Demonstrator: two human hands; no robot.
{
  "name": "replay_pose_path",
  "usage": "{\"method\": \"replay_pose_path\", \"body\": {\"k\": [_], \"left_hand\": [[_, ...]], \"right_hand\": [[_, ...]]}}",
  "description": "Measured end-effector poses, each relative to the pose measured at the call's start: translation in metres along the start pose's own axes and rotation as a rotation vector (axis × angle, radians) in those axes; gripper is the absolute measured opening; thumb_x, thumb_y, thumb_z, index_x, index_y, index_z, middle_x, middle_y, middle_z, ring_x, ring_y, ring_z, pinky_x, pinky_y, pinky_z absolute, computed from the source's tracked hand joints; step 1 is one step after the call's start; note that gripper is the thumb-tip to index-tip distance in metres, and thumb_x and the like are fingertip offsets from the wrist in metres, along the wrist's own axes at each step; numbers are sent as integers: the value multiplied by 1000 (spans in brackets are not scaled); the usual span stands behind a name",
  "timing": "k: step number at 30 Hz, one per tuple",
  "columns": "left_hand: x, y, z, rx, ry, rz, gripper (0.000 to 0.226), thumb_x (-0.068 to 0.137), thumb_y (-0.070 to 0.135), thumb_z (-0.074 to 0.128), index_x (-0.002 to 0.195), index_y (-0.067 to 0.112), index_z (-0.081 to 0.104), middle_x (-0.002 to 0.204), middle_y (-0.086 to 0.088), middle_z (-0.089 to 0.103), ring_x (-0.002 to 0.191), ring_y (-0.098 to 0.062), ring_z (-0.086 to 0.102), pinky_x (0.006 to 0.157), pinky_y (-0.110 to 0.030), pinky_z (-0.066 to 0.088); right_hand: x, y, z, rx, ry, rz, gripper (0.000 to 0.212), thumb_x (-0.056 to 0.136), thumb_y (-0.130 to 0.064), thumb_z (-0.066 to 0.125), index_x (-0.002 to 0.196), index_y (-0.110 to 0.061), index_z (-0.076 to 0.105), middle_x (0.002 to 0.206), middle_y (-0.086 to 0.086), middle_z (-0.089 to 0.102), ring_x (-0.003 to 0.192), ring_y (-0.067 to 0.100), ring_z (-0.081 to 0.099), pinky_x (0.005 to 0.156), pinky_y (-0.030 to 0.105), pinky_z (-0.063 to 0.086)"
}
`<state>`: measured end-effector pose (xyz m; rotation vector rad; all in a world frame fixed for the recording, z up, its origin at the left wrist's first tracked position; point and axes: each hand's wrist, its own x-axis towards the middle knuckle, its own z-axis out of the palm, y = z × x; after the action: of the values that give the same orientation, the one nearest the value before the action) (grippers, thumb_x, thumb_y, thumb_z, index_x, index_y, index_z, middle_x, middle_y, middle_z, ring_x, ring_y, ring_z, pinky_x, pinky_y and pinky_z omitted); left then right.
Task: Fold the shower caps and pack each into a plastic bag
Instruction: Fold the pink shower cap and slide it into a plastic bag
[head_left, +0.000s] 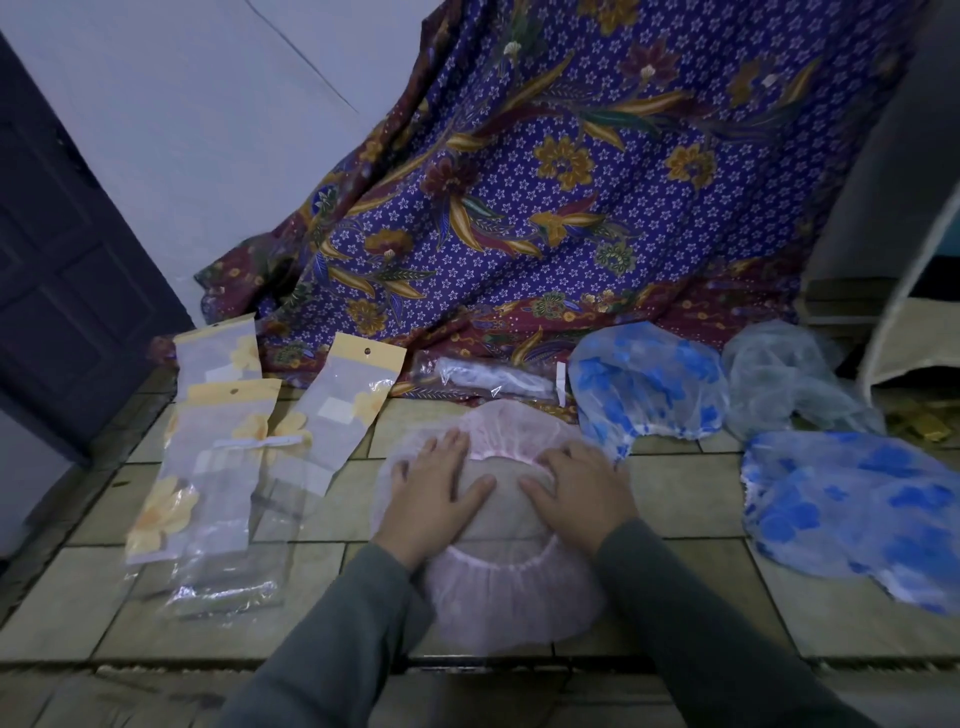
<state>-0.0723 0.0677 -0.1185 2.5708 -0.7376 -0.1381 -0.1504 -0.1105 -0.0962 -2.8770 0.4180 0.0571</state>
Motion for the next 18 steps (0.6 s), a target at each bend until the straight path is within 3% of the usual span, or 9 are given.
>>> {"method": "replay_pose_path", "body": {"k": [2, 4, 7, 9, 14, 18], "left_hand": [[4, -5, -9, -35, 73, 68, 76, 77, 62, 45, 142, 25, 39, 150, 3, 34, 136, -18, 34, 111, -37, 28], [8, -6, -16, 26, 33, 113, 85, 69, 55, 58, 144, 26, 33, 151, 3, 29, 132, -21, 35, 108, -40, 33], [16, -1, -21, 198, -82, 139, 100, 69, 55, 65, 151, 28, 15, 157, 9, 15, 135, -23, 23, 107, -41, 27], [19, -2, -21, 247, -149, 136, 105, 69, 64, 60, 152, 29, 8, 158, 12, 9, 140, -23, 14, 108, -45, 19], [11, -18, -14, 235, -262, -67, 117, 61, 93, 36, 151, 32, -8, 157, 20, -10, 146, -18, -12, 114, -56, -3], [14, -13, -17, 278, -279, -76, 114, 66, 90, 35, 151, 29, -8, 157, 17, -12, 145, -19, -15, 112, -58, -6]], "right_hand": [[10, -5, -10, -43, 138, -16, 38, 93, -50, 39, 116, -25, 56, 123, 1, 50, 116, 21, 41, 97, 42, 30], [20, -9, -10, -37, 239, -110, 35, 91, -40, 44, 122, -25, 51, 129, 1, 45, 122, 21, 36, 99, 43, 28], [26, -16, 2, -4, 61, -304, 59, 91, -27, 41, 148, -25, 24, 158, -3, 13, 145, 18, 6, 114, 54, 6], [27, -15, 13, -14, -77, -296, 65, 94, -28, 36, 152, -27, 7, 159, -5, -6, 146, 17, -10, 113, 54, -8], [24, -2, 25, 53, -97, -99, 69, 91, -42, 36, 151, -34, 3, 159, -8, -10, 145, 14, -11, 115, 46, -6], [26, -3, 22, 58, -117, -92, 68, 92, -44, 37, 151, -31, 5, 159, -9, -10, 145, 14, -10, 115, 47, -6]]}}
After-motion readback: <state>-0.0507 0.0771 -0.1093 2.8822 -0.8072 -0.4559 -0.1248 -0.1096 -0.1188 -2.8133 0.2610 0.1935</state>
